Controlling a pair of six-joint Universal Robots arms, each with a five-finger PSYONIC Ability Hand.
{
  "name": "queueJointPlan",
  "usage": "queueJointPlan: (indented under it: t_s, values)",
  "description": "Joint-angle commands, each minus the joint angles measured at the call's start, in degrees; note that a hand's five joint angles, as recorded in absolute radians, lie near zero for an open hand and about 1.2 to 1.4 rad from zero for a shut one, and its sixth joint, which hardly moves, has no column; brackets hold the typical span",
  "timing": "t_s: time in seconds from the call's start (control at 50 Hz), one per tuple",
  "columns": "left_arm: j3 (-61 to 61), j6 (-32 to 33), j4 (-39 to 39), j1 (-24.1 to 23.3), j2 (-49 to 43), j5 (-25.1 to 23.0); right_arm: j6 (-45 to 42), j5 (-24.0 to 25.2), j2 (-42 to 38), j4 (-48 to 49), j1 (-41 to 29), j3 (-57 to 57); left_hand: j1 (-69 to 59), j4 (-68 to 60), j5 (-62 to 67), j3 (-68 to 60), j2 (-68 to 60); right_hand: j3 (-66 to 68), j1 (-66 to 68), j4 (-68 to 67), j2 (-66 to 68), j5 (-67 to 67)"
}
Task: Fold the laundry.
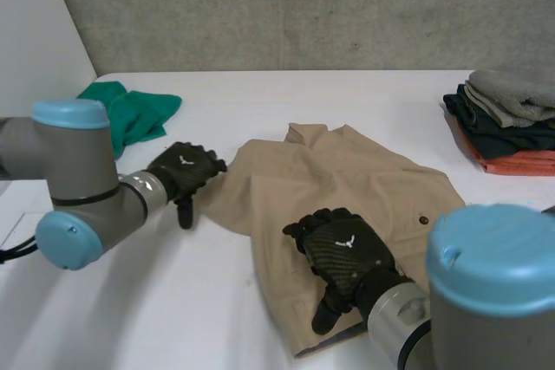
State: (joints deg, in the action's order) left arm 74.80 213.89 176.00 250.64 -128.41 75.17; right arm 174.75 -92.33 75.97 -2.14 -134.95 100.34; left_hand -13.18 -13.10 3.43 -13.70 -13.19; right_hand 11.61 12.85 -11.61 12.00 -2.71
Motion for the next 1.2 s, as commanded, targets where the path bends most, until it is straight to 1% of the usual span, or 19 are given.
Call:
queueJointPlan:
  t_s: [0.02,0.12,0.14,0.2,0.22,0.46,0.6,0.7,0.82,0.84,0.88,0.9,0.92,0.96,1.04,1.06,1.1,1.12,1.2]
  values:
    - [-4.0,-0.8,5.6,-1.1,-5.5,-2.7,-0.7,-2.9,-1.3,5.0,-3.3,1.6,-15.2,-15.3,14.9,-14.7,-15.2,-1.6,-2.8,1.6,-2.0,2.7]
    - [-7.2,-0.6,6.1,-1.6,-8.9,-2.6,-1.2,-2.8,-3.4,5.7,-4.6,1.8,-34.8,-34.9,34.6,-34.3,-34.8,-1.6,-2.8,1.6,-2.0,2.7]
    - [-8.1,-0.6,6.2,-1.9,-9.7,-2.5,-1.2,-2.6,-3.9,5.7,-4.7,2.0,-45.0,-45.1,44.8,-44.5,-45.0,-1.6,-2.8,1.6,-2.0,2.7]
    - [-8.8,-0.6,6.3,-2.2,-10.1,-1.9,-1.2,-2.5,-4.3,5.9,-4.7,2.2,-58.0,-58.1,57.8,-57.5,-58.0,-1.6,-2.8,1.6,-2.0,2.7]
    - [-9.1,-0.7,6.7,-2.2,-10.2,-1.4,-1.3,-2.3,-4.3,6.2,-4.7,2.5,-66.7,-66.8,66.5,-66.2,-66.7,-1.6,-2.8,1.6,-2.0,2.7]
    - [-9.4,-0.6,11.6,-3.2,-10.1,3.9,-10.5,-1.9,-1.4,7.0,-7.2,3.8,-66.8,-66.9,66.6,-66.3,-66.8,-1.6,-2.8,1.6,-2.0,2.7]
    - [-10.4,-0.8,11.6,-4.1,-9.8,4.3,-15.5,-1.7,-3.8,7.6,-7.2,4.5,-66.8,-66.9,66.6,-66.3,-66.8,-1.6,-2.8,1.6,-2.0,2.7]
    - [-10.5,-0.8,11.6,-4.1,-9.7,4.4,-16.7,-0.7,-7.0,10.3,-7.3,4.5,-66.8,-66.9,66.6,-66.3,-66.8,-1.6,-2.8,1.6,-2.0,2.7]
    - [-10.5,-0.6,11.6,-4.1,-9.7,4.6,-17.1,0.7,-7.6,11.3,-7.5,4.7,-66.8,-66.9,66.6,-66.3,-66.8,-1.6,-2.8,1.6,-2.0,2.7]
    - [-10.6,-0.6,11.6,-4.1,-9.7,4.7,-17.1,0.7,-7.7,11.4,-7.5,4.7,-66.8,-66.9,66.6,-66.3,-66.8,-0.2,-1.4,0.2,-0.6,1.3]
    - [-10.8,-0.6,11.6,-4.1,-9.7,5.1,-17.1,0.5,-8.5,11.5,-7.5,4.9,-66.8,-66.9,66.6,-66.3,-66.8,18.4,17.1,-18.4,18.0,-17.3]
    - [-10.9,-0.6,11.5,-4.1,-9.6,5.2,-17.2,0.2,-8.8,11.8,-7.5,4.8,-66.8,-66.9,66.6,-66.3,-66.8,36.5,35.2,-36.5,36.1,-35.4]
    - [-11.0,-0.7,11.4,-4.2,-9.5,5.3,-17.2,0.0,-8.9,12.3,-7.4,4.6,-66.8,-66.9,66.6,-66.3,-66.8,66.5,65.2,-66.5,66.1,-65.4]
    - [-11.0,-0.7,11.0,-4.2,-8.4,5.7,-16.7,-0.5,-8.2,14.9,-6.4,4.4,-66.8,-66.9,66.6,-66.3,-66.8,68.4,67.2,-68.4,68.0,-67.3]
    - [-10.3,-1.4,10.7,-4.2,-3.3,6.4,-17.3,-1.8,-0.5,18.7,-5.2,4.7,-66.8,-66.9,66.6,-66.3,-66.8,68.4,67.2,-68.4,68.0,-67.3]
    - [-9.8,-2.2,10.1,-4.2,-0.3,6.7,-17.9,-1.9,3.5,18.5,-3.9,4.0,-66.8,-66.9,66.6,-66.3,-66.8,68.4,67.2,-68.4,68.0,-67.3]
    - [-9.4,-3.4,9.2,-4.2,2.8,7.0,-18.7,-1.9,7.2,18.0,-1.6,2.8,-66.8,-66.9,66.6,-66.3,-66.8,68.4,67.2,-68.4,68.0,-67.3]
    - [-9.1,-5.0,8.1,-4.2,6.1,7.1,-19.9,-1.7,10.0,17.0,2.3,0.7,-66.8,-66.9,66.6,-66.3,-66.8,68.4,67.2,-68.4,68.0,-67.3]
    - [-9.1,-8.9,5.8,-4.0,14.6,7.4,-21.7,-0.9,14.0,10.3,9.8,-6.3,-66.8,-66.9,66.6,-66.3,-66.8,68.4,67.2,-68.4,68.0,-67.3]
